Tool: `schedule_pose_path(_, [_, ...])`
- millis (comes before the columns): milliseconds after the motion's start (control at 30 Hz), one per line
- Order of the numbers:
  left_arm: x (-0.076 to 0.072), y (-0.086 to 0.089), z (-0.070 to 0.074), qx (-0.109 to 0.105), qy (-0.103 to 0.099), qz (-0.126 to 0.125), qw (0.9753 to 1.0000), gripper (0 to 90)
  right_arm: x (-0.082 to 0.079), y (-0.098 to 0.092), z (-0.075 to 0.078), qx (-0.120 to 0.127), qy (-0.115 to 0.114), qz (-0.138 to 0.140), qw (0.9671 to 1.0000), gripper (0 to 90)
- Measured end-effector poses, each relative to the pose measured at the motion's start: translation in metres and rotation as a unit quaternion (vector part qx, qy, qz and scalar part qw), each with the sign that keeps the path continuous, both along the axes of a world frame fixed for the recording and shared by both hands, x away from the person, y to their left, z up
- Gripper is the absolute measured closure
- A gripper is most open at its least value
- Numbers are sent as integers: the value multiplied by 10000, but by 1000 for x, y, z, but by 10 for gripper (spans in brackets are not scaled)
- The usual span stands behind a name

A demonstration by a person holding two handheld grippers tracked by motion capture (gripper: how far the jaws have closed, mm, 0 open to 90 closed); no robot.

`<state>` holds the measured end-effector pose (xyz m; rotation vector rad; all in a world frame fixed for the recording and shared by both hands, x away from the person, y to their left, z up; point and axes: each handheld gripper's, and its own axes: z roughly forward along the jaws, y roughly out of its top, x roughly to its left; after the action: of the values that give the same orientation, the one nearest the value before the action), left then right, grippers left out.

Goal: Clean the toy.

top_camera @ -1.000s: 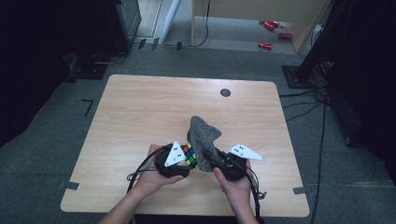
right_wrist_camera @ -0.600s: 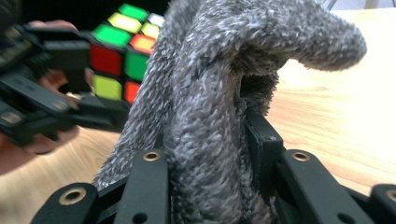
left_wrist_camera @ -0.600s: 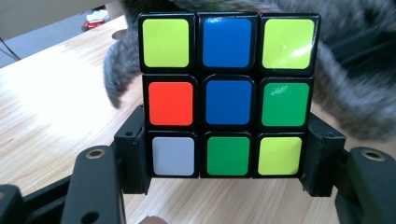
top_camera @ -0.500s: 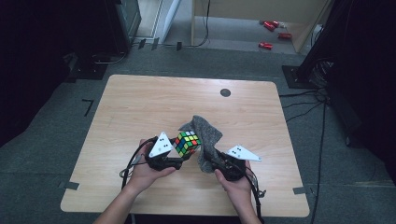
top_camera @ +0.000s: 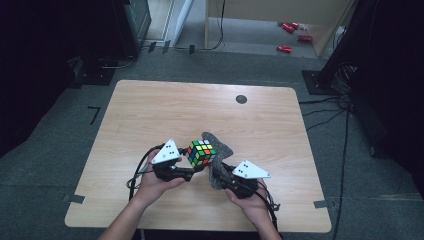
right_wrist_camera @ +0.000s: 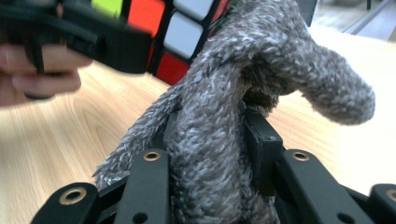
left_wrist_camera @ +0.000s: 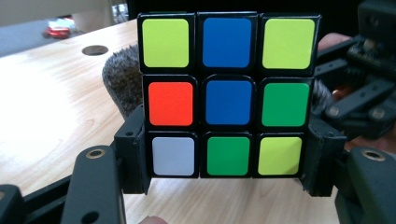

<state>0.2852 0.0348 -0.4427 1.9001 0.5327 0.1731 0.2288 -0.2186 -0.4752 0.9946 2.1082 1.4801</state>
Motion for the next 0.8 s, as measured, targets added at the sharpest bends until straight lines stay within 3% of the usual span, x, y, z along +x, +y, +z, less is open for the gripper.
schedule_pose_path(100, [1,1,-2,37,106,-80,9999,350,-3,0,4,-223,-201,56,9995,662])
schedule_pose_path(267, [0,-5,-5,214,112,-115,9996,350,-2,-11,9,52,-303,-159,9994,663])
schedule_pose_path(400, [0,-3,-4,148,128,-61,9998,350,-4,-6,4,-104,-337,-5,9994,666])
schedule_pose_path(533, [2,4,-1,-69,147,120,9998,350,-4,3,-1,-350,-219,273,9988,665])
schedule_pose_path(633, [3,3,-3,-25,213,80,9997,350,-5,8,-3,-532,-268,342,9976,662])
schedule_pose_path(800, [0,-3,-6,106,231,-34,9997,350,-4,-1,3,-369,-379,104,9985,665])
